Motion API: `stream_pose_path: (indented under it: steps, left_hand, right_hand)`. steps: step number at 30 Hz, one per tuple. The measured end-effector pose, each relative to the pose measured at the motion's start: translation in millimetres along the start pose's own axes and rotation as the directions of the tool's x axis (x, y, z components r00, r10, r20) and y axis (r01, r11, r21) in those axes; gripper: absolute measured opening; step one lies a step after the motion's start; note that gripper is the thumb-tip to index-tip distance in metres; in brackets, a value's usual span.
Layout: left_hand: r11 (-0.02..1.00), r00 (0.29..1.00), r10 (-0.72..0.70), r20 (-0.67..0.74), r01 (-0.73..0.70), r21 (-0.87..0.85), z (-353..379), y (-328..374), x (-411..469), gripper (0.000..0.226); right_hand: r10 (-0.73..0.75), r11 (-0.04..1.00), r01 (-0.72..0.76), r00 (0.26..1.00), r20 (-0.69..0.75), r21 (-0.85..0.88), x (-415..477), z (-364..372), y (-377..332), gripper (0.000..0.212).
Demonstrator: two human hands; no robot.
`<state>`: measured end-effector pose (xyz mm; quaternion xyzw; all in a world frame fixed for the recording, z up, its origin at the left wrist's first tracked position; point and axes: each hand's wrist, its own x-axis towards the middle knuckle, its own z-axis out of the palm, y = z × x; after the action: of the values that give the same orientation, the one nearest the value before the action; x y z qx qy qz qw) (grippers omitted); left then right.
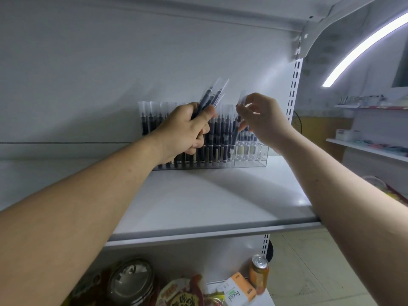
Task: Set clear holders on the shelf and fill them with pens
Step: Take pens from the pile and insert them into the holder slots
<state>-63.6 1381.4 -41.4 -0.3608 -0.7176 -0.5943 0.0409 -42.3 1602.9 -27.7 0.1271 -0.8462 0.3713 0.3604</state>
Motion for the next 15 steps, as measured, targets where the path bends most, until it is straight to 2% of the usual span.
stream_pose_path:
  steps: [6, 11, 15]
  left_hand:
    - [0.999, 1.0, 0.002, 0.003, -0.002, 0.042, 0.3, 1.0, -1.4, 0.039]
    - [0.993, 1.0, 0.017, 0.008, -0.018, 0.119, 0.8, 3.4, -4.7, 0.039]
    - [0.989, 0.999, 0.04, 0.015, -0.042, 0.141, 1.1, 4.3, -6.2, 0.02]
  right_hand:
    - [0.028, 0.994, -0.01, 0.985, 0.168, -0.108, -5.3, 5.7, 1.2, 0.009]
    - [0.012, 0.99, 0.012, 0.986, 0.168, -0.14, -6.4, 1.0, 2.2, 0.018]
    - [-0.012, 0.996, 0.022, 0.994, 0.109, -0.087, -5.9, -2.7, 2.1, 0.023]
